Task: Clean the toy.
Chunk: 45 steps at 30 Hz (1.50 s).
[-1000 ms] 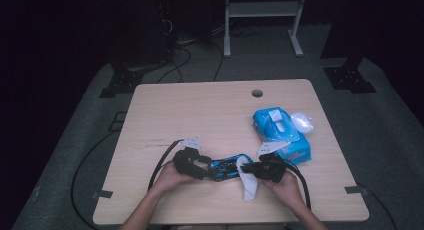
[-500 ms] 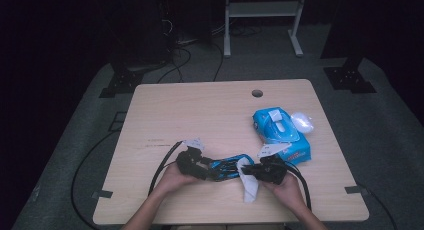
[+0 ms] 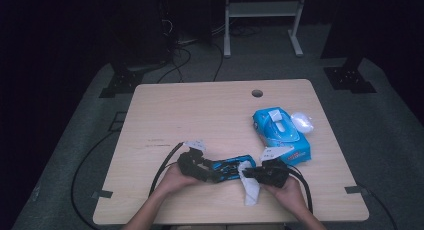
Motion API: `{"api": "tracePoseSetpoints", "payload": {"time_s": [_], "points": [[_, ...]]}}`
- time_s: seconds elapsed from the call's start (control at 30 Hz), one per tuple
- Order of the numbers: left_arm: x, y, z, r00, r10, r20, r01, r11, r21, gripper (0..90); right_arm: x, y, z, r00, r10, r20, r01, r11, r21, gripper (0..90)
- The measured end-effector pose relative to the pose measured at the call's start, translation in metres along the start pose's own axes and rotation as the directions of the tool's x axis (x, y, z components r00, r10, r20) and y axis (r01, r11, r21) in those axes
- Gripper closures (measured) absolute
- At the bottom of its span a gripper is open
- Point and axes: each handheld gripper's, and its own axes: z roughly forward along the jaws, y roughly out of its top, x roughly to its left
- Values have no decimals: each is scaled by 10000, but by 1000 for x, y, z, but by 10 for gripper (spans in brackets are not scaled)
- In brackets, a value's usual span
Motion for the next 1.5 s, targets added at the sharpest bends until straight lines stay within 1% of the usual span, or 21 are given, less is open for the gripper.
{"api": "tracePoseSetpoints", "payload": {"time_s": [0.27, 0.33, 0.43, 0.47, 0.5, 0.57, 0.67, 0.7, 0.77, 0.8, 0.87, 0.93, 1.03, 1.13, 1.2, 1.23, 1.27, 1.3, 1.37, 1.43, 1.5], "points": [[-7, 2, 3, 9980, 621, 88, -622, 9980, 92, 388, 2, -3, -1, 10000, 6, -91, -5, 10000, 30, 864], [-10, 2, 3, 9948, 1016, -14, -1016, 9948, 59, 454, 2, -4, -1, 9999, -33, -122, 34, 9999, 94, 864], [-15, 2, 4, 9881, 1499, -355, -1498, 9887, 62, 464, 3, -6, -1, 9999, -59, -95, 61, 9998, 203, 863], [-15, 2, 2, 9858, 1629, -401, -1634, 9865, -112, 478, 2, -6, -1, 10000, -40, -91, 42, 9997, 234, 861], [-15, 2, 1, 9803, 1892, -562, -1898, 9818, -62, 529, 3, -5, -1, 10000, -98, 7, 98, 9994, 330, 860], [-18, 2, 2, 9731, 2169, -775, -2179, 9760, -46, 533, 2, -5, 0, 9999, -132, 48, 130, 9989, 452, 859], [-22, 3, 3, 9538, 2759, -1186, -2775, 9607, 38, 535, 4, -2, 1, 9997, -233, 69, 229, 9987, 446, 858], [-23, 3, 2, 9453, 2967, -1355, -2981, 9545, 100, 536, 5, -1, 1, 9995, -311, 64, 308, 9986, 423, 858], [-24, 3, 2, 9364, 3138, -1573, -3157, 9488, 140, 539, 8, 3, 1, 9991, -408, 67, 406, 9986, 333, 858], [-25, 2, 3, 9334, 3189, -1644, -3210, 9470, 147, 540, 9, 5, 0, 9989, -462, 35, 461, 9986, 245, 858], [-26, 2, 2, 9153, 3529, -1939, -3547, 9346, 268, 543, 12, 10, -1, 9985, -554, 27, 554, 9985, 23, 858], [-27, 2, 3, 9086, 3656, -2017, -3672, 9296, 308, 545, 15, 18, -4, 9981, -623, 20, 623, 9976, -304, 858], [-29, 2, 3, 8916, 3986, -2148, -3992, 9159, 425, 545, 17, 36, -6, 9967, -797, 180, 810, 9930, -856, 857], [-30, 1, 2, 8779, 4239, -2229, -4216, 9048, 602, 546, 13, 56, -4, 9942, -890, 609, 947, 9907, -980, 857], [-29, 0, 1, 8772, 4235, -2262, -4218, 9048, 580, 545, 9, 63, 0, 9901, -999, 983, 1067, 9921, -665, 857], [-28, 0, 0, 8780, 4213, -2274, -4200, 9058, 564, 545, 6, 64, 3, 9914, -896, 954, 957, 9935, -613, 857], [-27, -1, -1, 8826, 4129, -2249, -4125, 9095, 512, 545, 4, 63, 6, 9929, -809, 869, 854, 9951, -501, 857], [-26, -1, -2, 8894, 4005, -2203, -4013, 9149, 434, 544, 3, 61, 8, 9927, -813, 888, 848, 9957, -365, 858], [-24, -1, -2, 9045, 3696, -2128, -3709, 9280, 354, 530, 4, 59, 9, 9935, -750, 861, 794, 9956, -492, 858], [-21, 0, -2, 9228, 3286, -2014, -3329, 9429, 131, 466, 4, 58, 10, 9946, -616, 833, 665, 9961, -572, 858], [-20, 0, -3, 9355, 3038, -1801, -3104, 9506, -88, 451, 4, 56, 9, 9954, -573, 765, 623, 9960, -637, 858]]}}
